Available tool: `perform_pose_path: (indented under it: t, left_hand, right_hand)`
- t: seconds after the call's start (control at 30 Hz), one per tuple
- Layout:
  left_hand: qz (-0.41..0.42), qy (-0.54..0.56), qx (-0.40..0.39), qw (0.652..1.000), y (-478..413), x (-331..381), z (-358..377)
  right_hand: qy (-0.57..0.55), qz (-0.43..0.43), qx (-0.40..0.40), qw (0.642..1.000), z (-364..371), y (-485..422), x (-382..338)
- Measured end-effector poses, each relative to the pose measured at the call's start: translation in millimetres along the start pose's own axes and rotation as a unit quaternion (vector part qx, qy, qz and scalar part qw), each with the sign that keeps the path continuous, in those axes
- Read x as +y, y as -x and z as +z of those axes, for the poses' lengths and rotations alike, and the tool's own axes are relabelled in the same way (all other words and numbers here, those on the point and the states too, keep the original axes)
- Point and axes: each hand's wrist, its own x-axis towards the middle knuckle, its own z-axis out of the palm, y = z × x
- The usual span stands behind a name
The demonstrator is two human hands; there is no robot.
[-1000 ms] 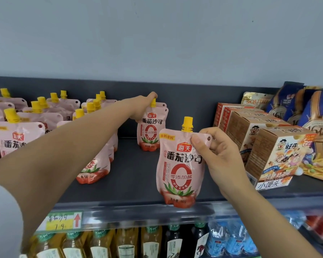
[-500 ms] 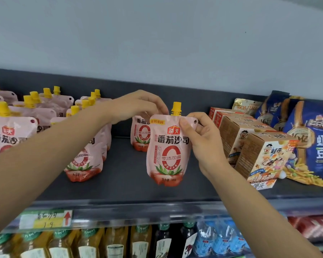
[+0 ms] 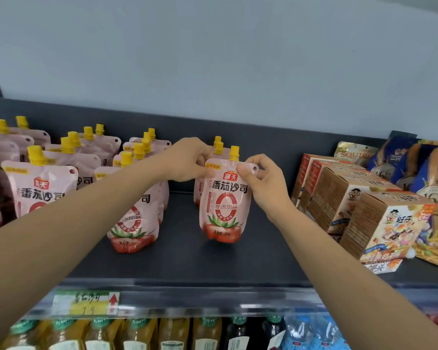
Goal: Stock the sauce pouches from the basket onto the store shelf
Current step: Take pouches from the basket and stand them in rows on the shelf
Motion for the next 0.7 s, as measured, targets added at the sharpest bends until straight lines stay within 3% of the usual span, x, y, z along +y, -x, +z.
perform_pose_path:
  t: [0.33,0.7]
  left_hand:
    - [-0.024,-0.096,0.024,0.995,-25,-12,-2]
    - [-0.032,-0.225,-0.039,0.973,-44,-22,4]
  right_hand:
    - [0.003,0.026,-0.007,1.000,16,-35,13]
    - [0.040,0.020,-0.027,0.999,27,-43,36]
